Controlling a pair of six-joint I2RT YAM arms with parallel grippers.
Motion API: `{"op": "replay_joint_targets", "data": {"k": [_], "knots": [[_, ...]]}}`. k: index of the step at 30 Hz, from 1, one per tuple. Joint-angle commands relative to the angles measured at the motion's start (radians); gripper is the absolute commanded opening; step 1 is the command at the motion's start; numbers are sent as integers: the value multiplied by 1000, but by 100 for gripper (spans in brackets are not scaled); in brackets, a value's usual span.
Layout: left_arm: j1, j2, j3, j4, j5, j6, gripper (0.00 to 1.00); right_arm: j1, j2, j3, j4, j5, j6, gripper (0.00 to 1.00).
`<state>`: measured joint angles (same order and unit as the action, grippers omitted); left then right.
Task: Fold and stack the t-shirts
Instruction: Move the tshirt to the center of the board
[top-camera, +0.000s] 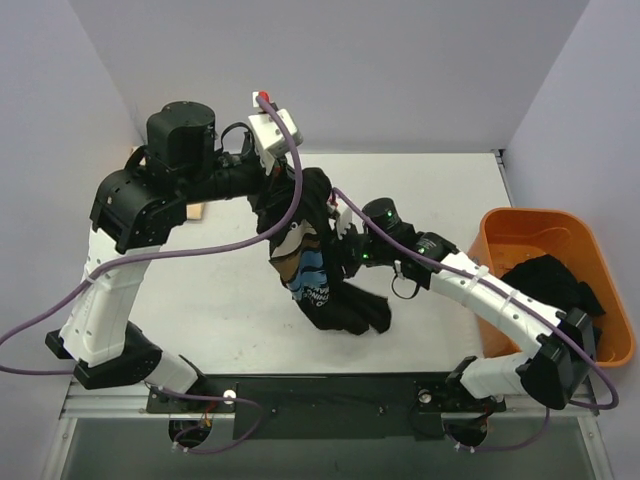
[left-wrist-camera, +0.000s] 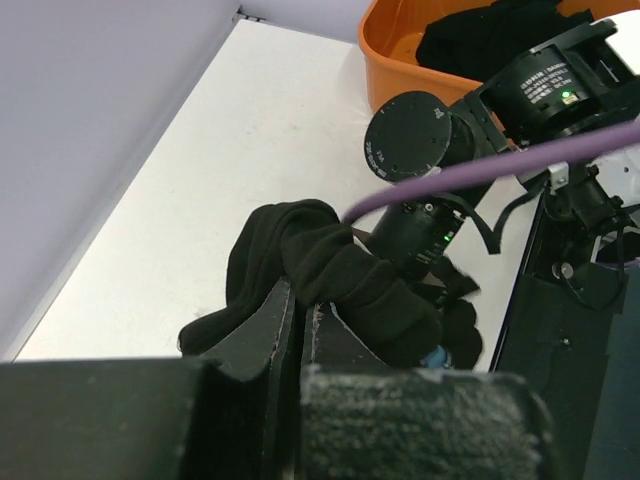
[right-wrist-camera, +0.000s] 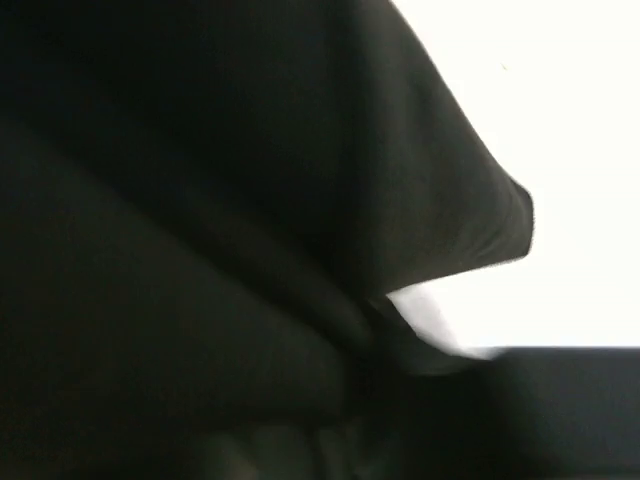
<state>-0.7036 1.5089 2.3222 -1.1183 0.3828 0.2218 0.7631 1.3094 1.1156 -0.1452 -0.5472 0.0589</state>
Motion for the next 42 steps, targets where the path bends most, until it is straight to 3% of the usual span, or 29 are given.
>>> {"op": "replay_joint_targets", "data": {"k": [1, 2, 5, 9, 12, 16, 20, 22, 25, 29, 33, 36, 40, 41, 42], "knots": [[15, -75, -30, 43, 31, 17, 0, -36, -12, -31, 168, -50, 133, 6], [19, -94, -47, 35, 28, 30, 0, -47, -48, -45, 148, -12, 139, 0], [58, -145, -96, 14, 13, 63, 0, -61, -172, -74, 29, 105, 108, 0], [148, -252, -269, -14, 59, 62, 0, -44, -318, 27, -310, 162, 36, 0], [220, -329, -359, -40, 164, 62, 0, -22, -395, 151, -569, 109, 54, 0], [319, -375, -382, -66, 252, 59, 0, -21, -400, 299, -779, -62, 64, 0], [363, -385, -513, -48, 269, 41, 0, -71, -325, 381, -801, -36, -94, 0], [372, -362, -621, -8, 297, 40, 0, -220, -218, 409, -795, -110, -184, 0], [400, -230, -705, 50, 340, 71, 0, -446, 56, 476, -777, -204, -312, 0], [412, -37, -656, 34, 234, 166, 0, -524, 367, 675, -829, -143, -260, 0], [423, -25, -739, 207, 55, 226, 0, -443, 433, 728, -801, 53, -243, 0], [421, -55, -788, 308, -1, 283, 0, -331, 413, 704, -783, 248, -241, 0], [414, -122, -933, 250, -9, 470, 0, -169, 289, 406, -697, 264, -237, 0], [412, -142, -969, 226, 23, 572, 0, -144, 277, 357, -667, 239, -238, 4], [409, -173, -1044, 136, 45, 702, 7, -95, 246, 252, -651, 184, -234, 7]]}}
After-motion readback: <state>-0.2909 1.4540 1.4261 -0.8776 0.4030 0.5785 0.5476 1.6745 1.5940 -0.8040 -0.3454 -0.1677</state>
